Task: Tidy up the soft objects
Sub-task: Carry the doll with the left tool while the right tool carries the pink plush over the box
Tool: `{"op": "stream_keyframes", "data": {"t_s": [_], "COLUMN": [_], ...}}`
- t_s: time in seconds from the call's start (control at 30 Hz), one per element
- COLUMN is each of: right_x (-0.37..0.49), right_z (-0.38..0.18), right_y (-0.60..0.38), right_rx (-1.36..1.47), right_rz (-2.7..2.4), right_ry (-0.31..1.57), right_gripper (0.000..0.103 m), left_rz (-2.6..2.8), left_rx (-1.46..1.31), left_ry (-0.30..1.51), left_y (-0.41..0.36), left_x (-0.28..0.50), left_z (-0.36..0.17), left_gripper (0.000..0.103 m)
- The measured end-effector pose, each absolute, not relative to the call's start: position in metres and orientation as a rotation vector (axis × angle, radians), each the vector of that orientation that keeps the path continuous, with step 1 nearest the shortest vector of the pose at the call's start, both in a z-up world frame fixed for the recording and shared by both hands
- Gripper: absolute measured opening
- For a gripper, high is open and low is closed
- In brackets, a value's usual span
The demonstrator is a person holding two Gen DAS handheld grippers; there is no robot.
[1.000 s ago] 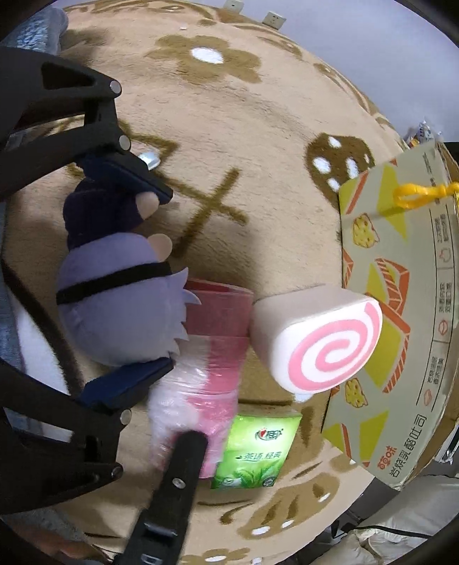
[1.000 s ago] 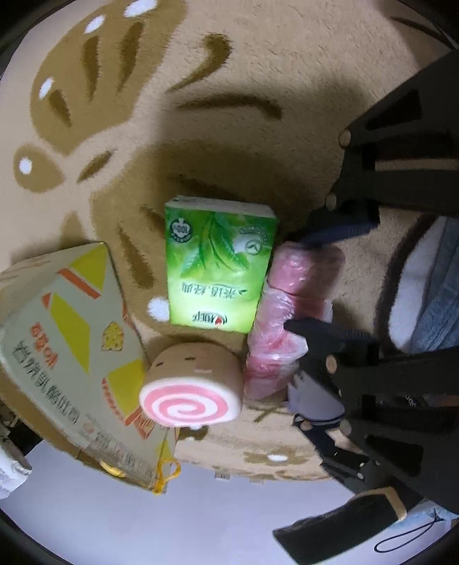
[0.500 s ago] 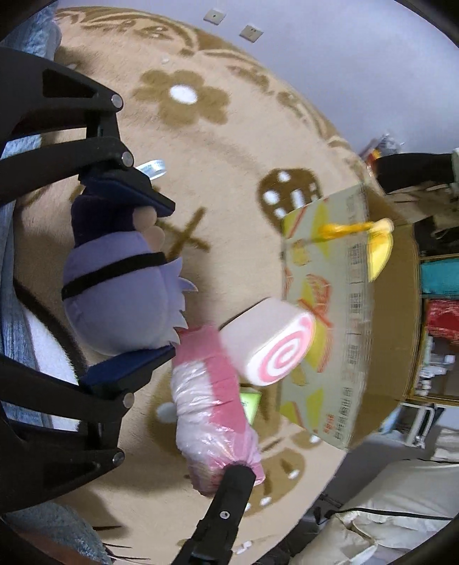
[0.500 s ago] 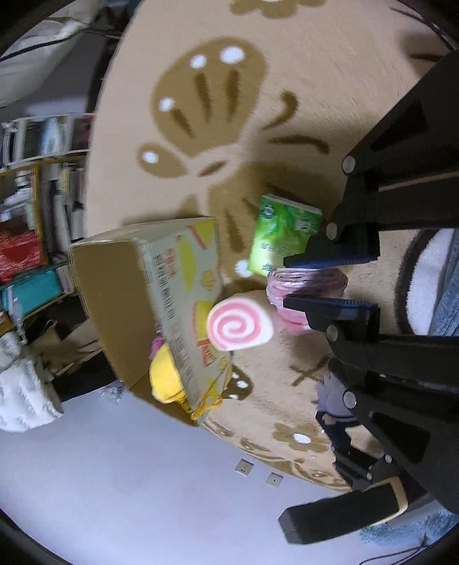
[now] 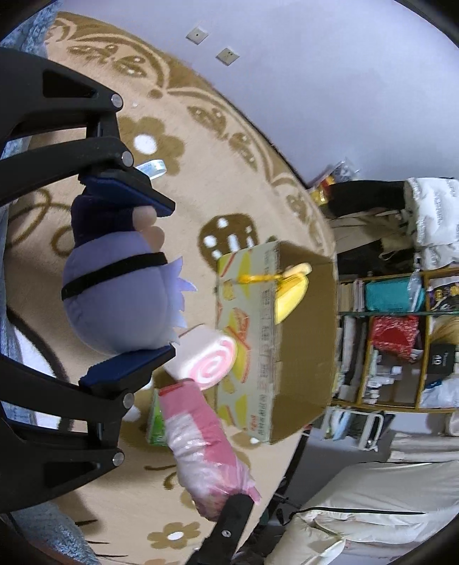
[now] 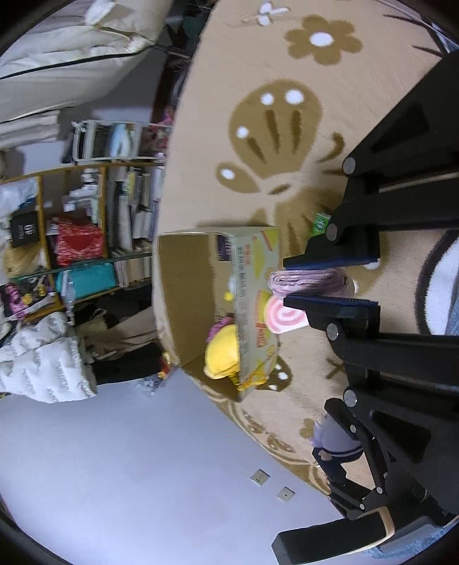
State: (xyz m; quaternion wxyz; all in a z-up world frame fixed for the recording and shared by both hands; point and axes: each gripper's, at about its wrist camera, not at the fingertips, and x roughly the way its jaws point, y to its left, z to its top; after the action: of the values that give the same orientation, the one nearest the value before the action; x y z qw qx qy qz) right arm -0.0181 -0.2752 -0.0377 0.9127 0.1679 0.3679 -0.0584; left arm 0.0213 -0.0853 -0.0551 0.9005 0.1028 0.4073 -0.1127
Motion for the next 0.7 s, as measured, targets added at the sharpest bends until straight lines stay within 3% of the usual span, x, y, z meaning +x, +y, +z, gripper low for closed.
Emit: {"op": "stream_keyframes", "data": {"t_s": [0.7], "right_x": [0.0], "right_z": [0.035], "right_y": [-0.281], "right_rx": [0.248], "right_rz": [-0.133], "right_ry": [0.519], "right_gripper": [0.014], "left_rz": [-0.16], "left_rx": [0.235], "left_ry": [0.658], "left_y": [-0.084], "left_x": [0.051], "left_z": [-0.002], "left_gripper": [0.073]}}
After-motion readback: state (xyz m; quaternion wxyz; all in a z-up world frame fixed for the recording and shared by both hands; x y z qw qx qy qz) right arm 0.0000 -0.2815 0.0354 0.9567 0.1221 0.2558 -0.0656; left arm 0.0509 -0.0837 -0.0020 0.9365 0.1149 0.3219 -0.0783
